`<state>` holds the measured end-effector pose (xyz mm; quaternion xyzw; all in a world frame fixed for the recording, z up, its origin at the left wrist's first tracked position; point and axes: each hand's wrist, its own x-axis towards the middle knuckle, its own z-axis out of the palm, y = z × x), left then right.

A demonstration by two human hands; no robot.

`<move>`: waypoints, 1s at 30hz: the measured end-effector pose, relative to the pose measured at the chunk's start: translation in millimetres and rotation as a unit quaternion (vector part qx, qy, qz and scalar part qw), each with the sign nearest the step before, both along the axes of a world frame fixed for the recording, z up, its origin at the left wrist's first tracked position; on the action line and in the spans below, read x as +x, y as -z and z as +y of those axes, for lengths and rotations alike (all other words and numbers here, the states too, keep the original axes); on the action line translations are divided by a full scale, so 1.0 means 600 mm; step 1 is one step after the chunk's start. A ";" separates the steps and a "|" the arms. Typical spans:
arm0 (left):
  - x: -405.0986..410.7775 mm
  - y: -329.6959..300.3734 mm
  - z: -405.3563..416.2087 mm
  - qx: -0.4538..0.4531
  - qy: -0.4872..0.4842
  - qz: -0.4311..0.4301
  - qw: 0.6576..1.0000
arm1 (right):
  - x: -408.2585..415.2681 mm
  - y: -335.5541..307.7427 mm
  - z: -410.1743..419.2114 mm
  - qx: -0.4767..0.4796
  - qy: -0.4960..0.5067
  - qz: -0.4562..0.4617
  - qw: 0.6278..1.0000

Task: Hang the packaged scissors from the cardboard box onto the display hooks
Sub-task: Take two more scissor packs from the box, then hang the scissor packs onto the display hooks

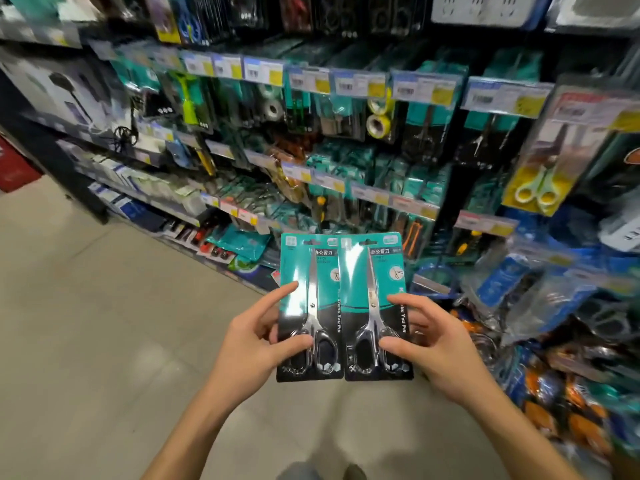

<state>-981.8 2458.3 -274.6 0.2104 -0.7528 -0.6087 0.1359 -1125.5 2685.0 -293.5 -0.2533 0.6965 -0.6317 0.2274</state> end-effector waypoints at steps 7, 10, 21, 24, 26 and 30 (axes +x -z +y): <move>-0.112 0.000 -0.101 -0.029 0.073 0.016 0.997 | -0.053 -0.010 -0.075 0.059 0.060 0.016 0.996; -0.158 -0.006 -0.151 -0.049 0.105 0.019 0.993 | -0.076 -0.016 -0.114 0.077 0.088 0.031 0.993; -0.296 -0.002 -0.325 -0.057 0.174 0.025 0.983 | -0.156 -0.025 -0.253 0.102 0.196 0.086 0.972; -0.330 0.017 -0.357 -0.048 0.188 0.011 0.981 | -0.170 -0.013 -0.274 0.109 0.217 0.106 0.964; -0.352 0.025 -0.363 -0.037 0.211 0.011 0.977 | -0.180 -0.004 -0.277 0.122 0.235 0.125 0.956; -0.391 0.025 -0.347 -0.023 0.248 0.017 0.968 | -0.198 0.007 -0.258 0.074 0.319 0.094 0.940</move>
